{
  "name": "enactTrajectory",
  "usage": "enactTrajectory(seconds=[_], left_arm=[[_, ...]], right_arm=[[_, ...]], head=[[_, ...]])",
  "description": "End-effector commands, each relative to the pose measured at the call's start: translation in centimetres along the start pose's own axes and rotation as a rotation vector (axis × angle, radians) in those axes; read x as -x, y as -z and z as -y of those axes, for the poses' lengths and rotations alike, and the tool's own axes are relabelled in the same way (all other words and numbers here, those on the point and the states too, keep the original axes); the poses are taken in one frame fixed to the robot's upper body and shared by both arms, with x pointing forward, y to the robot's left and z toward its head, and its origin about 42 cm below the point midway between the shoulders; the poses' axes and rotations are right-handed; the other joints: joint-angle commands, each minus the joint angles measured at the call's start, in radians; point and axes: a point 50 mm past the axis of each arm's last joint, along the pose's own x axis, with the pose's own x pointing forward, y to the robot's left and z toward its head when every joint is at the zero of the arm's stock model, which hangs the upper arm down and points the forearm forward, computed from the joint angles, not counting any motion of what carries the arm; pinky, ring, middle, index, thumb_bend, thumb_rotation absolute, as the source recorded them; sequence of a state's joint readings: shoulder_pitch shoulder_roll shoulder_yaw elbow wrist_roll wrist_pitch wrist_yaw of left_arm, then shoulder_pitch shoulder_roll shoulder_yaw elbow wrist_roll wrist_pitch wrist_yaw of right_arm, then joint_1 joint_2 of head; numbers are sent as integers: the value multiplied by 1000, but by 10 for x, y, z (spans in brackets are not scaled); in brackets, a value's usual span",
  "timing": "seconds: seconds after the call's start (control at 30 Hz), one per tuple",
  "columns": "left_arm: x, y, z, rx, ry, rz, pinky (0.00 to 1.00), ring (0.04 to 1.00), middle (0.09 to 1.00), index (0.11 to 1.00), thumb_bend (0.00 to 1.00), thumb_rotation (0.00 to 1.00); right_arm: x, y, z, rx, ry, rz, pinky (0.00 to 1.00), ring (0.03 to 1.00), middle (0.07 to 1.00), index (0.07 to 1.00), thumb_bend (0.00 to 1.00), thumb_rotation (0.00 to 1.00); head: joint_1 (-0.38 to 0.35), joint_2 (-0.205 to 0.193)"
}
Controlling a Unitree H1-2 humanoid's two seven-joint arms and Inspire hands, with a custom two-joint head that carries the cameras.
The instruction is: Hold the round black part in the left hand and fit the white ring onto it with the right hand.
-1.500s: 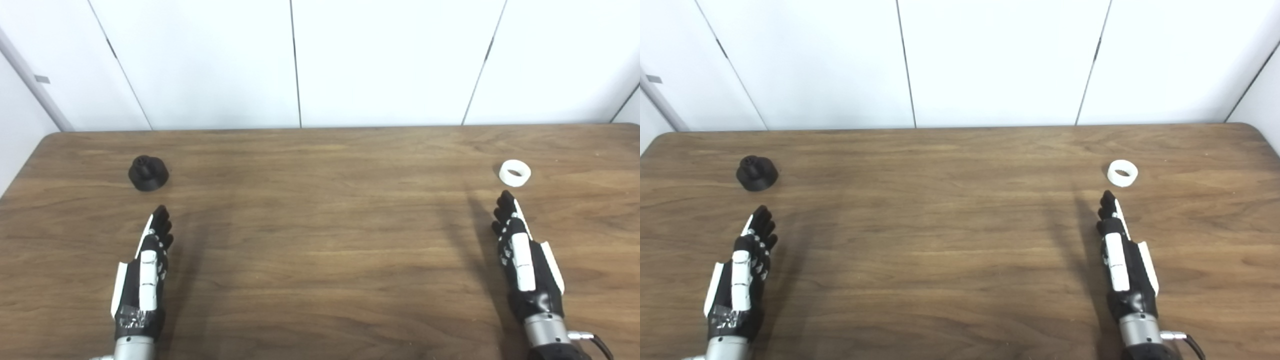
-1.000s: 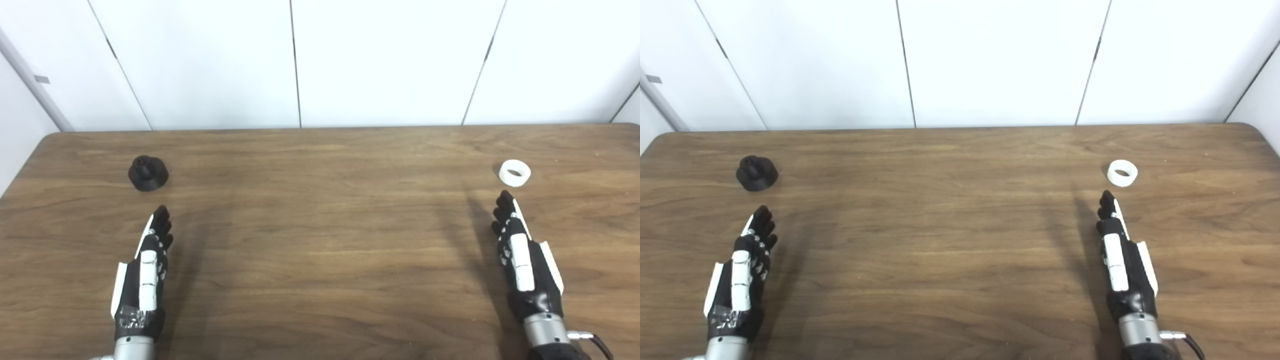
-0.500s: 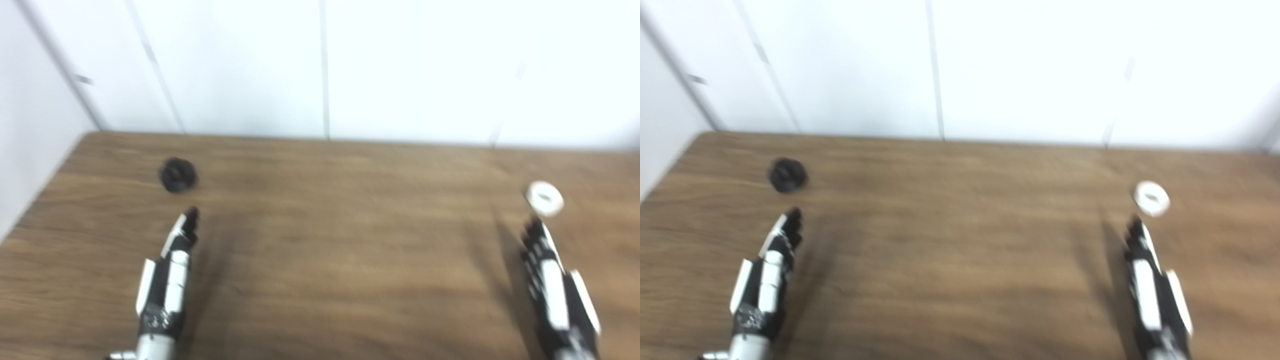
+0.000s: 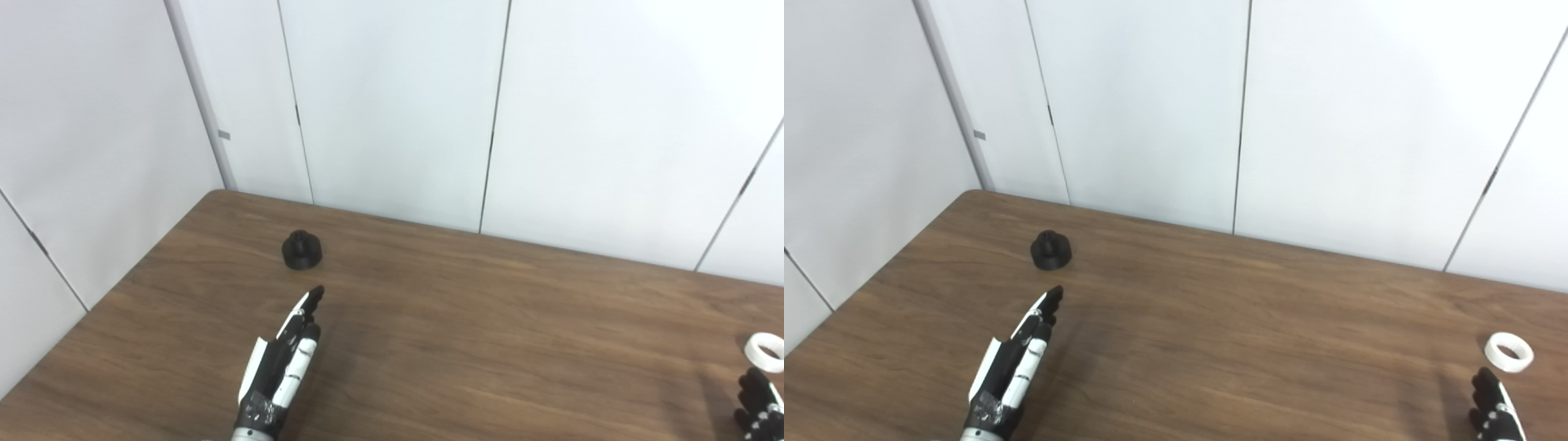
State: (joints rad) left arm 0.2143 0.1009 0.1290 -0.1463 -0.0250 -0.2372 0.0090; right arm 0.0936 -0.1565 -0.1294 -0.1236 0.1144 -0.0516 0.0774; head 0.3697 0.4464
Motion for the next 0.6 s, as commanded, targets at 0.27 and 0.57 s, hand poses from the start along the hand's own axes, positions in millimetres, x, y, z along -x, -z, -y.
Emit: enactTrajectory(seconds=[0.27, 0.57], left_arm=[[20, 15, 22, -11, -46, -98, 1000, 992, 965, 957, 515, 605], [-6, -25, -4, -262, -111, -19, 1000, 965, 929, 926, 827, 311]], right_arm=[[1, -1, -3, 8, 8, 37, 1000, 965, 944, 922, 706, 1000], [2, -1, -1, 28, -39, 24, 1000, 1000, 1000, 992, 698, 1000]], head=[[-53, 20], [-67, 27]])
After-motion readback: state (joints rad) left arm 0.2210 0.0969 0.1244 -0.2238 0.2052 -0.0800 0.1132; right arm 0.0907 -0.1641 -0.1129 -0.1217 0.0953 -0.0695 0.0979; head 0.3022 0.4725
